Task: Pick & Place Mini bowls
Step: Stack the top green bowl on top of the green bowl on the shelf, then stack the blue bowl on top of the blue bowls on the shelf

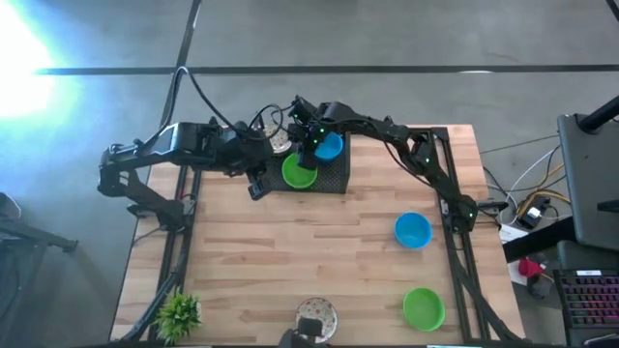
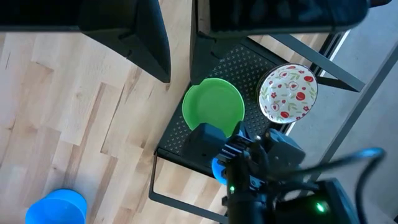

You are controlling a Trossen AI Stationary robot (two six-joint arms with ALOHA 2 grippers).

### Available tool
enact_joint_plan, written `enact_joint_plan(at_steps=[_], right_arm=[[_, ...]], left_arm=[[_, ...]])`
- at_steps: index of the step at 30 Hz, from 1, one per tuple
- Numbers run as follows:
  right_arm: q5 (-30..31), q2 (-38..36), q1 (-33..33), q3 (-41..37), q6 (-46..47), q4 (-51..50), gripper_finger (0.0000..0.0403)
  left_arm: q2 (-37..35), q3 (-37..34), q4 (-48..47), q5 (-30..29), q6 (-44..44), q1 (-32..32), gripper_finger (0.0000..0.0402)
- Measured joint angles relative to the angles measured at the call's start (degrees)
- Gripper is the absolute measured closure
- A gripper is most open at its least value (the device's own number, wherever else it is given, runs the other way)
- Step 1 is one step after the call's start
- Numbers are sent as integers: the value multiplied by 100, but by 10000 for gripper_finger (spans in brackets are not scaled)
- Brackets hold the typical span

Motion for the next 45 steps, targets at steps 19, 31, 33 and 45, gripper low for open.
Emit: enact_joint_plan(at_steps=[19, 31, 33, 45], right_arm=[[26, -462, 34, -84, 54, -2, 394], [35, -1750, 441, -135, 46, -346, 394], [30, -2008, 558, -185, 77, -455, 394], [78, -3398, 1330, -641, 252, -618, 394]], left_arm=[[2, 0, -2, 0, -14, -1, 349], [2, 0, -132, -13, -23, -223, 349], [2, -8, -128, -19, -23, -323, 348], [0, -460, -81, -170, -38, -778, 349]])
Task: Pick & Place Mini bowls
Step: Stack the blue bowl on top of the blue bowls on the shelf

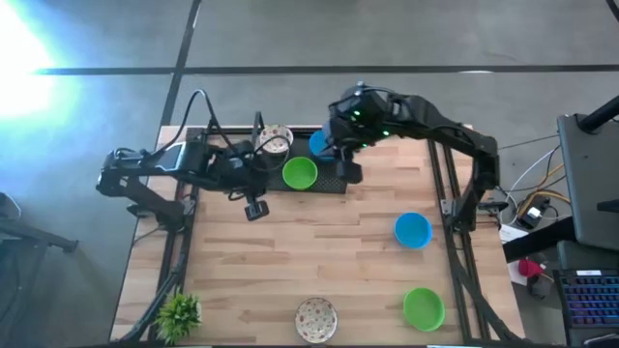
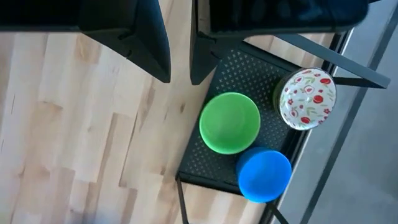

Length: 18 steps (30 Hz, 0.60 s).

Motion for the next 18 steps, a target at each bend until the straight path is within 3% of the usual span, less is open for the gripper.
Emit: enact_joint_plan(at_steps=[6, 18], right_arm=[[279, -619, 283, -478, 172, -146, 394], [1194, -1830, 939, -1567, 1991, -658, 394]], left_arm=[[-2, -208, 55, 21, -29, -80, 349], [-19, -268, 58, 174, 211, -222, 349]])
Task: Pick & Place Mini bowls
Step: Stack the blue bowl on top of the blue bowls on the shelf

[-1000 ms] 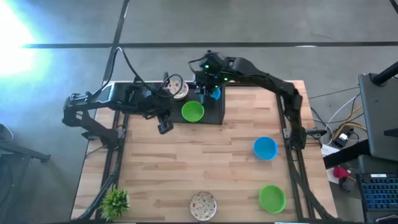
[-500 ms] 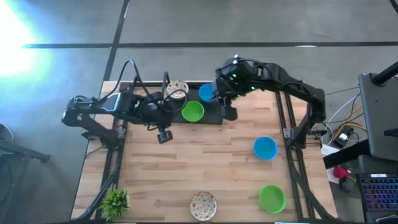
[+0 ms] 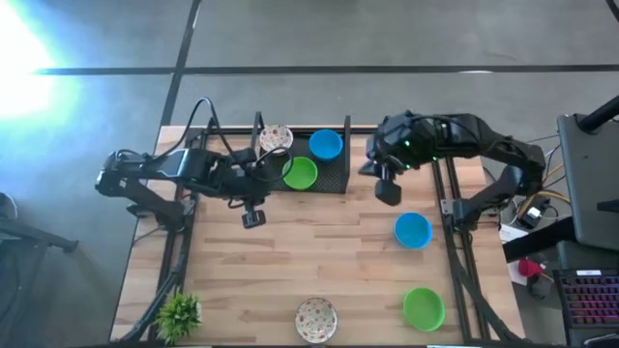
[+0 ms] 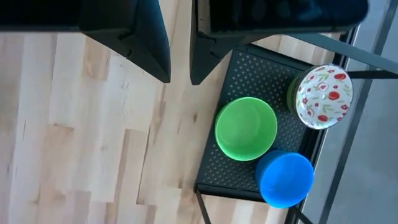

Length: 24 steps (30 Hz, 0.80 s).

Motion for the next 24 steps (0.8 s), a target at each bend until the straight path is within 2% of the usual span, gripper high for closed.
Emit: enact_joint_plan(at_steps=[8, 16, 24], right_arm=[[13, -391, 745, -971, 1528, -838, 394], [-110, -473, 1417, -1916, 3215, -1562, 394], [-233, -537, 1639, -2526, 4586, -1653, 394]], left_arm=[[-29, 0, 5, 6, 293, -17, 349], [-29, 0, 6, 6, 294, -22, 349], [-41, 1, 4, 51, 473, -22, 349]])
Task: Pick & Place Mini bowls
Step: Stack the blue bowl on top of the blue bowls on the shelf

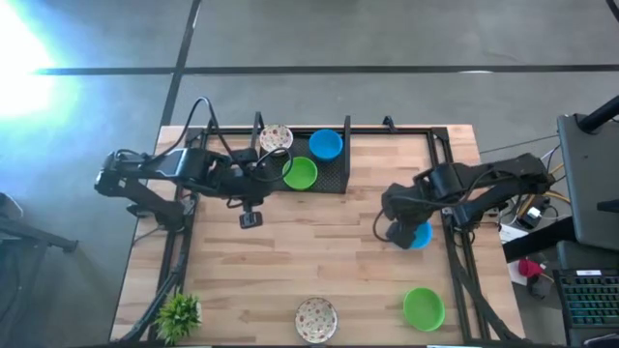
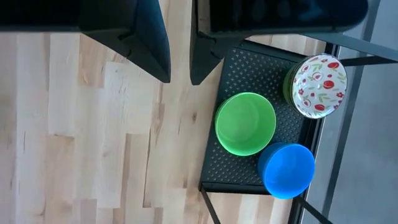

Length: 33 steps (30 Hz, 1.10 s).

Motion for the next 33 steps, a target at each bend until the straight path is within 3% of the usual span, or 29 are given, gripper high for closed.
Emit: enact_joint_plan(at_steps=[7, 16, 22, 26, 33], right_arm=[[49, 12, -7, -265, 557, 3, 387], [77, 15, -9, -603, 884, 87, 315], [328, 15, -9, -1283, 1525, 749, 281], [329, 12, -11, -1770, 1552, 1388, 270], [286, 12, -78, -2538, 2154, 1670, 273]], left_arm=[[-29, 1, 0, 79, 73, 0, 349], [-132, 1, -2, 83, 166, 0, 349], [-176, 1, -3, 83, 173, 0, 349], [-176, 1, -3, 83, 275, 0, 349], [-176, 1, -4, 83, 370, 0, 349]])
